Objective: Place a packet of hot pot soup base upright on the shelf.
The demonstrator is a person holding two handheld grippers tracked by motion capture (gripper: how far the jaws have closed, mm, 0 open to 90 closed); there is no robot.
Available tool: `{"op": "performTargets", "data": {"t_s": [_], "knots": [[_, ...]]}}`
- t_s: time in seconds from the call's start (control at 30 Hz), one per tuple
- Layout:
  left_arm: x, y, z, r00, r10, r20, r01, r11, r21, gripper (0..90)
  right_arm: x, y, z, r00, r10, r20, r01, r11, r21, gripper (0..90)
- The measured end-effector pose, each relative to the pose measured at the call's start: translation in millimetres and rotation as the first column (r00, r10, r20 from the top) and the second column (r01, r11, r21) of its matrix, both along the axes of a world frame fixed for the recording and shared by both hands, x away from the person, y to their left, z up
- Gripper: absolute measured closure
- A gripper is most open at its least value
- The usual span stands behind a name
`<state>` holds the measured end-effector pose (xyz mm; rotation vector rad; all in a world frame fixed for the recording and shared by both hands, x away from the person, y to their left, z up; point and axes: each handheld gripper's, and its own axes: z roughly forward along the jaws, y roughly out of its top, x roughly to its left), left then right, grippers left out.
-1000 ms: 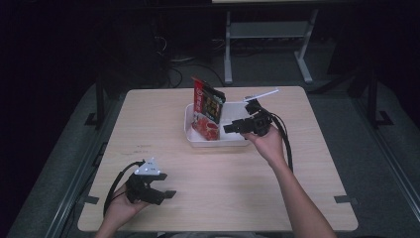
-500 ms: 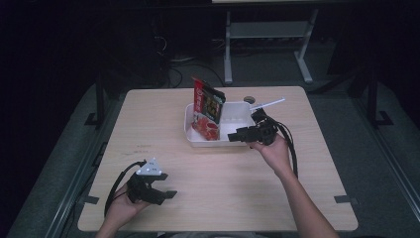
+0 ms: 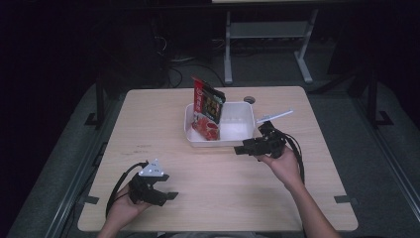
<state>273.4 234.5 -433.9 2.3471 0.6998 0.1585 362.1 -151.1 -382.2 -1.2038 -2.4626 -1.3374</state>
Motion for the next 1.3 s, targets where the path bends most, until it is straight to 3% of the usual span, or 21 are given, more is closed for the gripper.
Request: {"op": "performTargets", "data": {"t_s": [0.23, 0.57, 0.93, 1.3], "knots": [[-0.6, -0.1, 0.1, 1.0000, 0.002, 0.000, -0.002, 1.0000, 0.003, 28.3, -13.1, -11.2, -6.8, 1.0000, -0.005, -0.005, 0.005, 1.0000, 0.005, 39.9], [-0.1, -0.5, 0.9, 0.9999, 0.009, 0.004, -0.009, 1.0000, 0.000, 28.3, -38.2, -42.3, -18.3, 0.9992, -0.039, 0.009, 0.038, 0.9970, 0.067, 39.4], [0.6, -2.9, -0.9, 1.0000, 0.005, 0.000, -0.005, 1.0000, 0.003, 28.2, -61.2, -68.4, -33.4, 0.9977, -0.067, -0.007, 0.067, 0.9957, 0.064, 39.3], [-0.4, -4.1, -1.0, 1.0000, 0.005, -0.003, -0.005, 1.0000, 0.003, 28.2, -83.1, -82.3, -51.0, 0.9959, -0.086, -0.028, 0.087, 0.9948, 0.053, 38.8]]}}
